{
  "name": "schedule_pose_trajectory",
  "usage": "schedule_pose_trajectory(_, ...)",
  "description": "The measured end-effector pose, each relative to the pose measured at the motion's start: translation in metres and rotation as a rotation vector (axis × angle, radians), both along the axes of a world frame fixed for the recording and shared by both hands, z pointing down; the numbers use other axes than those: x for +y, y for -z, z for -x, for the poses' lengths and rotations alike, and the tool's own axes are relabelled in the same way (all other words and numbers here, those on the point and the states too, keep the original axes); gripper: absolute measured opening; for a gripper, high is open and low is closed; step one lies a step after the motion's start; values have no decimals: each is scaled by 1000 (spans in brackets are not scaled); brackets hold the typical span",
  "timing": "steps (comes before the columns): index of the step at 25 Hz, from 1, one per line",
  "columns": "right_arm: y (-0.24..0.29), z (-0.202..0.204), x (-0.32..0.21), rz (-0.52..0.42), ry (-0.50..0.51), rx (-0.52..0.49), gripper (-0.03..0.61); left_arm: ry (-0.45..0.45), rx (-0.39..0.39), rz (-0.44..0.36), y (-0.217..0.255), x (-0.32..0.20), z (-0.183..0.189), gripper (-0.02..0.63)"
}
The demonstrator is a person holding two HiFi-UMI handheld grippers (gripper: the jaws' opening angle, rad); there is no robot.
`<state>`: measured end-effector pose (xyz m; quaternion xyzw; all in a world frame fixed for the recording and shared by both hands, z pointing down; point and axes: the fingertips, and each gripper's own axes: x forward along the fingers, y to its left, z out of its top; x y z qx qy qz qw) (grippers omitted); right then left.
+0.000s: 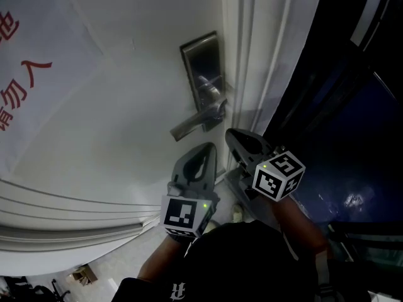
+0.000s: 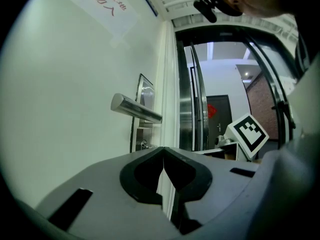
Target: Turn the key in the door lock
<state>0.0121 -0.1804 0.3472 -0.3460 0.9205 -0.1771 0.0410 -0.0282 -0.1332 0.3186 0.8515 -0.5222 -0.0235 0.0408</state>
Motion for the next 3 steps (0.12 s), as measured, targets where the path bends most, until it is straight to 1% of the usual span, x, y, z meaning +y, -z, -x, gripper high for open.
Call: schedule_pose_trajectory(3, 1, 1, -1, -5, 14, 12, 15, 10, 1, -6, -1, -2, 0, 8)
